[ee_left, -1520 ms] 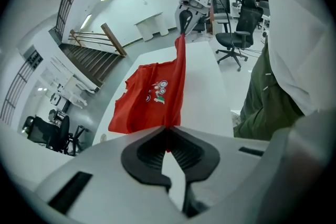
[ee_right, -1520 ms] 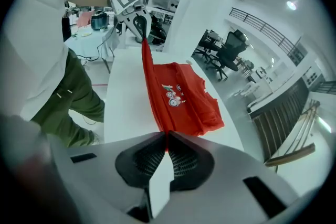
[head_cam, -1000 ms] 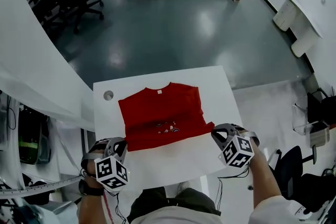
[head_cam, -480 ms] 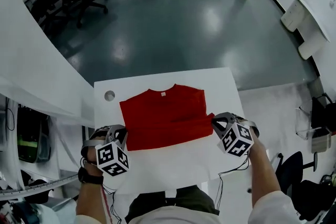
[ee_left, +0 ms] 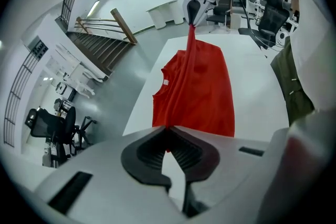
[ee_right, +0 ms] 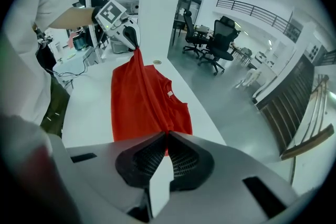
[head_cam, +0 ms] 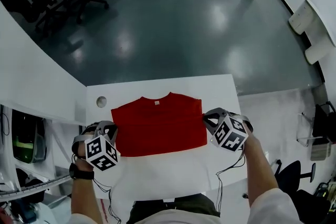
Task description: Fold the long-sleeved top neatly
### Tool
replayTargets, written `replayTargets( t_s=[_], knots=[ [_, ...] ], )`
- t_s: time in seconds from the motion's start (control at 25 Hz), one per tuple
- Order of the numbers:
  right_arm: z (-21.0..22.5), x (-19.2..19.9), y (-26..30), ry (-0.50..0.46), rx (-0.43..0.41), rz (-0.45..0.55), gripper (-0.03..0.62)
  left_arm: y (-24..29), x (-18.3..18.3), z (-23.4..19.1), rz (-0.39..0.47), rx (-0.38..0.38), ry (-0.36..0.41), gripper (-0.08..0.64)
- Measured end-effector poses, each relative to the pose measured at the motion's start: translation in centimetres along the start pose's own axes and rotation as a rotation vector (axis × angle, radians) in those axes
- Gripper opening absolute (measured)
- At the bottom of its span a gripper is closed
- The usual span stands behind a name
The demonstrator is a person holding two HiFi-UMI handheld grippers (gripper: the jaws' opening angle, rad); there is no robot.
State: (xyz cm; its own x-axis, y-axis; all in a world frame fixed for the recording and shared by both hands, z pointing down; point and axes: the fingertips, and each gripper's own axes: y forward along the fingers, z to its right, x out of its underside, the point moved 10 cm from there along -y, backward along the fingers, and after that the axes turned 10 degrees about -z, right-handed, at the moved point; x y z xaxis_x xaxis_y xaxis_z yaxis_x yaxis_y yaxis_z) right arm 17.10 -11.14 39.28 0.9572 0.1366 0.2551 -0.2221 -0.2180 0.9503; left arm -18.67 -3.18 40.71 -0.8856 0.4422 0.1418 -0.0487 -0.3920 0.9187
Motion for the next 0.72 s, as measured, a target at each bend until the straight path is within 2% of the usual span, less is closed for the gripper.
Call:
replayTargets(
  t_s=[0.24, 0.72],
  knots=[
    [3.7, -0.8, 2.6, 0.005, -0.054, -0.023, 0.02, 3.0, -0.9, -2.4, -0.04, 0.048, -0.012, 0.023],
    [9.0, -2.4, 8.4, 0.04, -0.089, -0.082, 0.02, 9.7, -2.2, -7.0, -0.117, 0.065, -0.069, 0.023]
  ],
)
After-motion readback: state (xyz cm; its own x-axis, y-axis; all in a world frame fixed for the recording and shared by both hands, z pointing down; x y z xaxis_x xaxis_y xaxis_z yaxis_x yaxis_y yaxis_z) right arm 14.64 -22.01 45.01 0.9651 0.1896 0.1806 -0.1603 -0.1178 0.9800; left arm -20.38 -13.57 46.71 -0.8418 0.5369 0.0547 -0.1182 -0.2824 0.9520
